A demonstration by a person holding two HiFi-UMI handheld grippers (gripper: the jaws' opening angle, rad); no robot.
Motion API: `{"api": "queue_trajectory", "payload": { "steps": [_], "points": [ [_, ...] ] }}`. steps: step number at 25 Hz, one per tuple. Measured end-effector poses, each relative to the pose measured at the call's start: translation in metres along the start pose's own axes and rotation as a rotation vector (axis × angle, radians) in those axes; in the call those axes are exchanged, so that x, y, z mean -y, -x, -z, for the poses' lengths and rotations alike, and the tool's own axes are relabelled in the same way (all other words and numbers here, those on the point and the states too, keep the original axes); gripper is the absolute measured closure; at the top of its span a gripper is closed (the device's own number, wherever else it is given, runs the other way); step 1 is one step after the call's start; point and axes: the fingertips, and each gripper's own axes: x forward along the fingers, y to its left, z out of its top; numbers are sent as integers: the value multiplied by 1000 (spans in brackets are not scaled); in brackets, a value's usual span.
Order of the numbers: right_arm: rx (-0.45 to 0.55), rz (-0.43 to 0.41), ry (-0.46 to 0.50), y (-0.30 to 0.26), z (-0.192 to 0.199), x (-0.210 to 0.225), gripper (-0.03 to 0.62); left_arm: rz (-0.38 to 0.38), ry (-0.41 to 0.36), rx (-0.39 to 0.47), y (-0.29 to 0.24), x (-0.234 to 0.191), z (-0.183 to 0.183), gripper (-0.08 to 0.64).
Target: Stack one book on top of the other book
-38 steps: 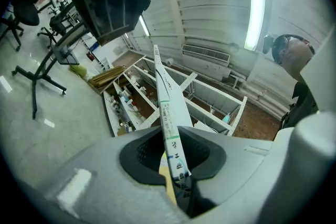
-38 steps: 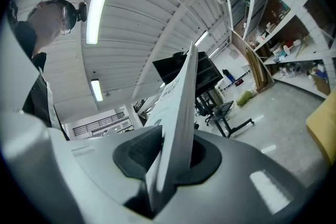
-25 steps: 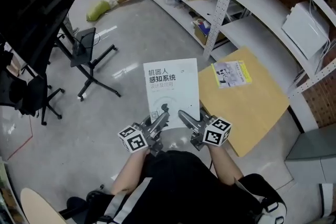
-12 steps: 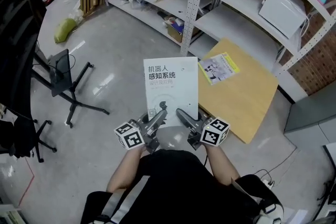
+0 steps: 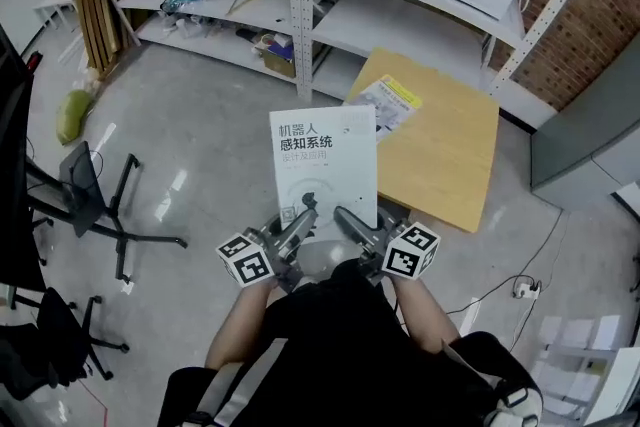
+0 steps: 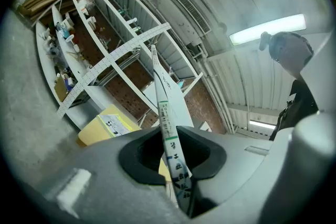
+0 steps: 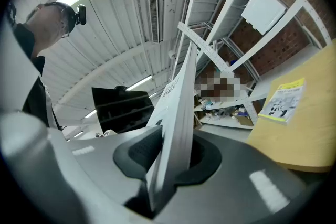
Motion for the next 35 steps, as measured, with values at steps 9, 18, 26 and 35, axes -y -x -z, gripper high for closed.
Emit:
{"api": "queue_trajectory", "payload": {
  "steps": [9,18,26,35],
  "points": [
    [79,138,-22,21,-28,51,509,137,44,-98,-67,-13,3,491],
    [78,122,-27,18,-74,121,506,123,54,-117,-144,-41,-12,491],
    [85,123,-64,18,-92,184,505,108,60,-145,-200,-74,-9,491],
    [87,176,-124,71,-92,246,500,95,139,-242,-265,-79,42,491]
  ]
}}
